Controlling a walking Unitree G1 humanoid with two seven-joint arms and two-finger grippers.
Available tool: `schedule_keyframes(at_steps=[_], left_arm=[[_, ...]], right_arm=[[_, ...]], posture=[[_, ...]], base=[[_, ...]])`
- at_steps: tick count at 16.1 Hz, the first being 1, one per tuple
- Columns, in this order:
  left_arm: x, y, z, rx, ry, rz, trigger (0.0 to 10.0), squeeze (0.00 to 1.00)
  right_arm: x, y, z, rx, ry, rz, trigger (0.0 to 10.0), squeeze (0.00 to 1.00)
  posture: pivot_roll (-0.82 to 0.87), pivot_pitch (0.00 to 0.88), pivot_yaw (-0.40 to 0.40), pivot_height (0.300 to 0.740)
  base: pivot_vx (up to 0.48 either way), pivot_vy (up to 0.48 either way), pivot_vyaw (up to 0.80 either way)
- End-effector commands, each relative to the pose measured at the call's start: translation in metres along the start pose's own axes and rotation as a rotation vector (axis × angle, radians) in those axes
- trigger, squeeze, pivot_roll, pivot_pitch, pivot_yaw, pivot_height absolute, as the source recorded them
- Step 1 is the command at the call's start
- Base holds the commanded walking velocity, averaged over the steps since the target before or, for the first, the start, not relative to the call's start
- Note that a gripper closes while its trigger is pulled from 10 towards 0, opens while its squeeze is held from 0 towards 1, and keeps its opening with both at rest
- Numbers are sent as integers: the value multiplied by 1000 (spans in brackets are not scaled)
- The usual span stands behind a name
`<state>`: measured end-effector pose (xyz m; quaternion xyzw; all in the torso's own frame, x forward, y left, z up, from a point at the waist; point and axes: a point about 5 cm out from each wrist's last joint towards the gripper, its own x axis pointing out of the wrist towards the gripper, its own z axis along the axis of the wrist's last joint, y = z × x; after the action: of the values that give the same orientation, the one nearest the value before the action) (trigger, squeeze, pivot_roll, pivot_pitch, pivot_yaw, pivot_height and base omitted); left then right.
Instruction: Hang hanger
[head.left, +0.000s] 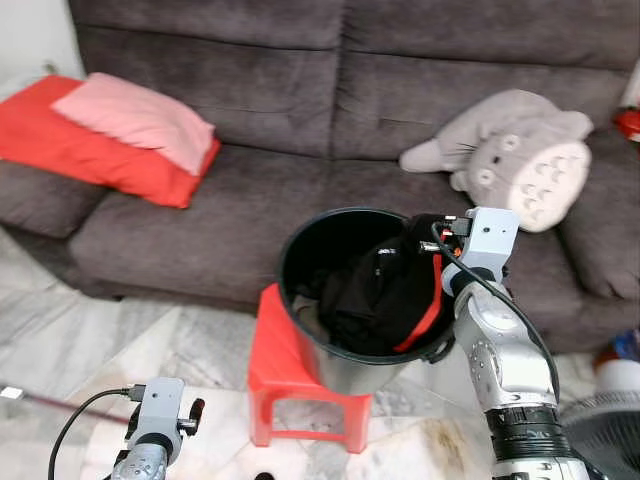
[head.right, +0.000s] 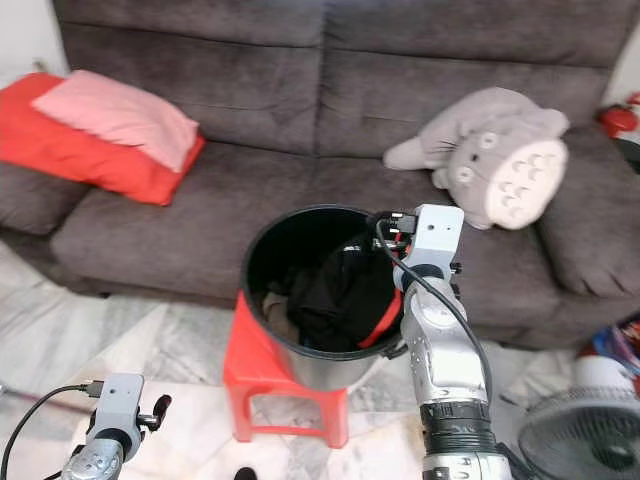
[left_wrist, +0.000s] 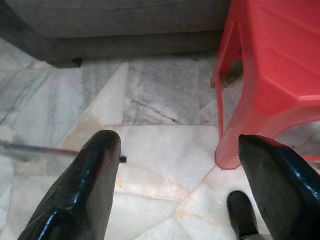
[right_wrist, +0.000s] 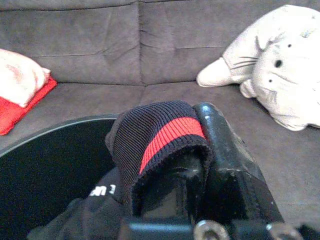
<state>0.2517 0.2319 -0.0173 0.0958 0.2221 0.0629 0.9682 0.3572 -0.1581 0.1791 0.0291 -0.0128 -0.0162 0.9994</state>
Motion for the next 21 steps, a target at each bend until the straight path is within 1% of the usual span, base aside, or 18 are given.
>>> schedule_keyframes(at_steps=[1,6,10,15,19,21], left_arm=[[-4,2,-9,3,36,-3,10000,0],[-4,3,-10,-14,40,4,10000,0],[-4,0,-10,-19,41,2,10000,0],[-4,0,-9,-21,40,5,10000,0],[-4,0,-9,-26,42,8,10000,0],[-3,-1,-9,-26,40,7,10000,0]], right_arm=[[-2,-2,0,9,-8,-7,10000,0],[-2,-4,2,24,-8,-18,10000,0],[-2,-6,2,23,-9,-23,10000,0],[-1,-4,3,25,-7,-14,10000,0],[-1,-4,2,26,-4,-12,10000,0],[-1,-4,2,25,-4,-12,10000,0]], posture=[[-41,143,24,740],[-48,171,17,740],[-51,175,13,740],[-51,179,10,740],[-51,182,8,740],[-52,183,8,740]], base=[[0,0,469],[0,0,0],[0,332,0],[0,330,0],[0,0,0],[0,373,0]])
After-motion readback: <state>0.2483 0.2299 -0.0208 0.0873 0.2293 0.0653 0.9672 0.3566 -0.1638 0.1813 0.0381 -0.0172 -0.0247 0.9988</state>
